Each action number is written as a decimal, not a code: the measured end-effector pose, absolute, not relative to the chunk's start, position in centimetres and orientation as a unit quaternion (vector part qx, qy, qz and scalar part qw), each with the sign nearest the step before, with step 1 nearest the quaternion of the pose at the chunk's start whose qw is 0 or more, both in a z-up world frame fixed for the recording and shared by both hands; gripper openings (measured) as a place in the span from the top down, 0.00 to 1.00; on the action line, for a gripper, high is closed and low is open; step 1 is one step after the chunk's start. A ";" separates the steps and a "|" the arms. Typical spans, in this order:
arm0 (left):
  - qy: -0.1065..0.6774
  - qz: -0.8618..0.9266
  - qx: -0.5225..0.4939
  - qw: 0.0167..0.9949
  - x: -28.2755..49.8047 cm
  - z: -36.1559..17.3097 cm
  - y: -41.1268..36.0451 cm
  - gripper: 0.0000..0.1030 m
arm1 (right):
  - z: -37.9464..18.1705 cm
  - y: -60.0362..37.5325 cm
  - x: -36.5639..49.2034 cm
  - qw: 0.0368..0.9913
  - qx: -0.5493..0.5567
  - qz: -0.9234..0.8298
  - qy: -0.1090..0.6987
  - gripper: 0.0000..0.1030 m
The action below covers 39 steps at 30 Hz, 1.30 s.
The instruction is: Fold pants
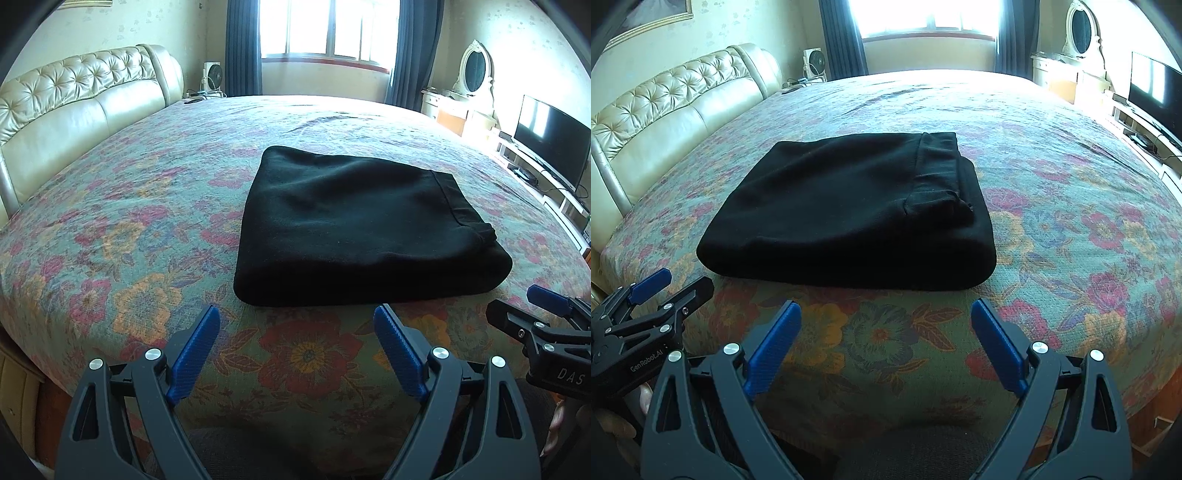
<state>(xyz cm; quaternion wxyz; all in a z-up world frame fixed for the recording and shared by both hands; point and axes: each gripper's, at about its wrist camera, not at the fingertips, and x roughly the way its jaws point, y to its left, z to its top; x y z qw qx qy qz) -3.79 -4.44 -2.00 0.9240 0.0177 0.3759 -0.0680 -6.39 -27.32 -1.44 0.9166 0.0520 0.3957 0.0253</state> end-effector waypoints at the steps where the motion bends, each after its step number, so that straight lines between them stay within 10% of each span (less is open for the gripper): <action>1: 0.374 -0.065 0.023 0.925 -3.8 -2.0 -4.5 0.18 | -1.5 -27.3 -6.4 0.916 0.052 0.026 0.396 0.09; 39: 0.369 -0.036 0.048 0.927 -3.5 -1.8 -5.2 0.15 | -1.7 -27.4 -6.4 0.914 0.059 0.035 0.400 0.09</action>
